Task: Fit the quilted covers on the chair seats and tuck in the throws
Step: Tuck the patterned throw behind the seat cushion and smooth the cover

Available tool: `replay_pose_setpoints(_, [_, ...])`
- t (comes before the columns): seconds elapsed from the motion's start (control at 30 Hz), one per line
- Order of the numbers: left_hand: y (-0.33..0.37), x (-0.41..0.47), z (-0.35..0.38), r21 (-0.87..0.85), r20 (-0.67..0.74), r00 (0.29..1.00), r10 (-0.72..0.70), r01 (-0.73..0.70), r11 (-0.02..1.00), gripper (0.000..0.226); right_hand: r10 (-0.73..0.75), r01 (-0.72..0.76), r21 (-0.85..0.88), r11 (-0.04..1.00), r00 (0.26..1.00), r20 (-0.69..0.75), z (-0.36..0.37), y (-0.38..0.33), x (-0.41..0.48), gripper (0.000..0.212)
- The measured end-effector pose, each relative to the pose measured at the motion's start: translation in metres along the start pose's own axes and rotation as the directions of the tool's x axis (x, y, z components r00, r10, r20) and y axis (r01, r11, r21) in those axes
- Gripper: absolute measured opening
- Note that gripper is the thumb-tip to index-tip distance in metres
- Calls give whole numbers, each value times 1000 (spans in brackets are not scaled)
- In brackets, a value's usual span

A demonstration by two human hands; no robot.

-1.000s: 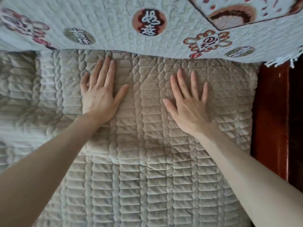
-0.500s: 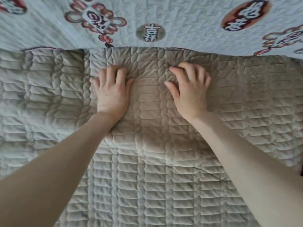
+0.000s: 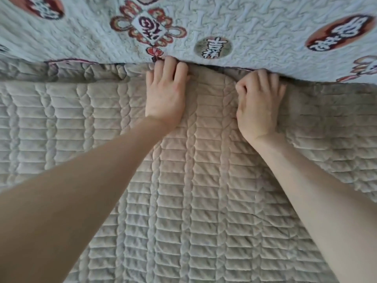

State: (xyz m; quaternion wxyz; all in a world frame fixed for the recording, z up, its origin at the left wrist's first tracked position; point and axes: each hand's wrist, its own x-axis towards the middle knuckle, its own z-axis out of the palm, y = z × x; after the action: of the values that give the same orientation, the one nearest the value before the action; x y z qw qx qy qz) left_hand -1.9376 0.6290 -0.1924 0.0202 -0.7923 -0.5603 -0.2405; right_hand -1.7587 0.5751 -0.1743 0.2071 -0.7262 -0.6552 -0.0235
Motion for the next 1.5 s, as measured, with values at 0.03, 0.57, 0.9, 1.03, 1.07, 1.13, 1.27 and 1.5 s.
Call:
replay_pose_setpoints(0.03, [1, -5, 1, -8, -8, 1000, -22, 22, 1000, 14, -9, 9, 2, 1000, 1000, 5, 0, 0, -4, 13])
replay_pose_setpoints(0.57, [-37, -42, -48, 37, 429, 896, -114, 109, 993, 73, -108, 106, 38, 994, 808, 580, -5, -55, 14, 62])
replay_pose_setpoints(0.9, [-100, -45, -66, 170, 587, 801, -121, 24, 985, 66, -138, 172, 9, 985, 760, 635, 12, -105, 21, 58])
replay_pose_setpoints(1.03, [-114, -50, -82, 157, 369, 909, -191, 142, 977, 54, -205, 213, 42, 976, 839, 504, 8, -113, 13, 63])
replay_pose_setpoints(1.07, [-123, -51, -86, 183, 347, 916, -201, 143, 973, 54, -240, 240, 61, 969, 852, 466, 8, -117, 12, 64])
replay_pose_setpoints(1.13, [-137, -57, -93, 221, 365, 919, -149, 69, 973, 56, -294, 276, 106, 955, 849, 439, 12, -126, 12, 62])
replay_pose_setpoints(1.27, [-147, -63, -100, 243, 494, 851, -178, 62, 968, 62, -389, 347, 179, 921, 777, 495, 25, -157, 17, 57])
replay_pose_setpoints(1.5, [-163, -33, -100, 176, 561, 796, -229, 155, 972, 55, -242, 243, 80, 967, 767, 595, 37, -179, 18, 54])
